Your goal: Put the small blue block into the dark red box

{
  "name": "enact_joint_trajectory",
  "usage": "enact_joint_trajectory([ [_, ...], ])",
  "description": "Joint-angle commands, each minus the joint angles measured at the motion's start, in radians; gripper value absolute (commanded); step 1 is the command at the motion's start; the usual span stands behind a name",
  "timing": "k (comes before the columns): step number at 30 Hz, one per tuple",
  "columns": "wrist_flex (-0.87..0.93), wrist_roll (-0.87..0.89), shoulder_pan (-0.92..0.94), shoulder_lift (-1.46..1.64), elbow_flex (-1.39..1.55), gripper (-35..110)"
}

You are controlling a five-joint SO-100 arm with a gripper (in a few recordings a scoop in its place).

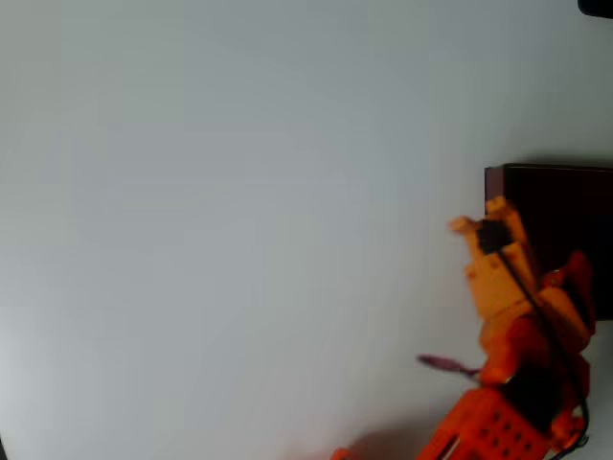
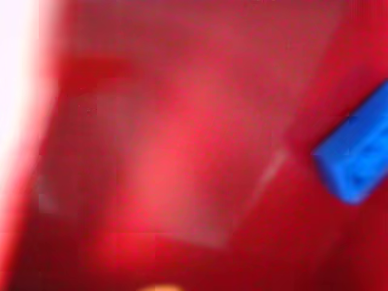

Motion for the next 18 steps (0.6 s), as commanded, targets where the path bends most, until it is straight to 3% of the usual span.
enact_joint_trajectory([
  [1,0.221,-0.08,-0.097,0.298,0.017,12],
  [5,0.38,-0.161,-0.304,0.623,0.133,0],
  [12,0.482,-0.156,-0.723,1.304,0.508,1],
  [18,0.56,-0.183,-0.96,1.324,0.634,0],
])
